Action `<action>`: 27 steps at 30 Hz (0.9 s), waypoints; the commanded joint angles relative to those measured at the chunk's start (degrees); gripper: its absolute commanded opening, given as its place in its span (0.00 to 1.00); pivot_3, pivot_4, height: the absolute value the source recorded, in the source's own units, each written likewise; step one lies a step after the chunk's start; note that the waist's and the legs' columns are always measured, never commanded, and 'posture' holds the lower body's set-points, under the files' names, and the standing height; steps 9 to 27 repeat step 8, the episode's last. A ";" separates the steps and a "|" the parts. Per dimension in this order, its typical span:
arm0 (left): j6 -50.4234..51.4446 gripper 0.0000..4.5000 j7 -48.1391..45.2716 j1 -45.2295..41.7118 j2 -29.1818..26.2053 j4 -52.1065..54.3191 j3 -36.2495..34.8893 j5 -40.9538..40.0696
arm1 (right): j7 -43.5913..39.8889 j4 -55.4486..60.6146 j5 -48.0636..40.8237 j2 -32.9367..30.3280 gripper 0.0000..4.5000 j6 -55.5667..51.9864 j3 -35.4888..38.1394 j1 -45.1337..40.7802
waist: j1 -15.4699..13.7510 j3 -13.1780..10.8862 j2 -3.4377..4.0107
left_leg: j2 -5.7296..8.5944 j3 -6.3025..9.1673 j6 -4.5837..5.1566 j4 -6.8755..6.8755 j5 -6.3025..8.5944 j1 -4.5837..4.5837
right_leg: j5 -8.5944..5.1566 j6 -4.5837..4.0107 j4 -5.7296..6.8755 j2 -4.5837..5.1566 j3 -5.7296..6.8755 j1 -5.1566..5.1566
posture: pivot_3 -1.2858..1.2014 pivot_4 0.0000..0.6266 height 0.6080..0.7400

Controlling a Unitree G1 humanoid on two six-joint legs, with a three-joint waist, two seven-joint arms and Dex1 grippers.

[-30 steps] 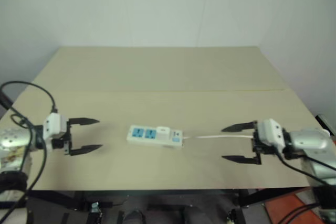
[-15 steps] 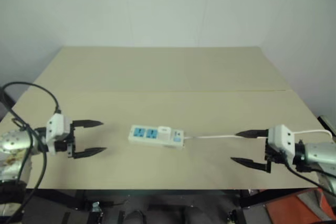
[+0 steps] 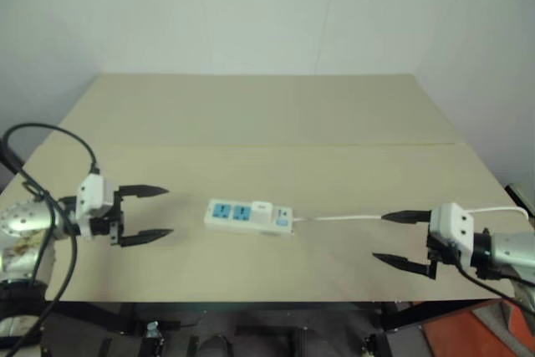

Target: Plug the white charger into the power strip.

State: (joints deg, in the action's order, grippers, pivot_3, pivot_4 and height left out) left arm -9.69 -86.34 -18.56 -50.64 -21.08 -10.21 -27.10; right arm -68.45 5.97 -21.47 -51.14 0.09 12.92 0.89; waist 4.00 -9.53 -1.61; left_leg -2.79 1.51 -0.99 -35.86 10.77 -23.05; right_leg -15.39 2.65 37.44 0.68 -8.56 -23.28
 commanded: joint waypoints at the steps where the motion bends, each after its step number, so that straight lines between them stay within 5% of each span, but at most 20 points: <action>1: 0.14 1.00 -0.35 -1.47 -0.15 0.08 -1.00 -0.23 | 0.48 0.52 -0.03 -0.81 0.99 1.47 2.43 0.03 | -0.01 0.00 0.00 | 0.00 0.00 0.00 0.00 0.00 0.00 | 0.00 0.00 0.00 0.00 0.00 0.00 | 0.52 0.24 1.00; 27: 0.09 1.00 -0.49 -2.12 0.50 -0.33 -0.64 0.16 | 1.52 0.63 0.55 -0.71 0.99 1.26 1.96 0.26 | -0.02 0.00 0.00 | 0.00 0.00 0.00 -0.02 0.00 -0.01 | 0.00 0.00 0.01 0.00 0.00 0.01 | 0.52 0.24 1.00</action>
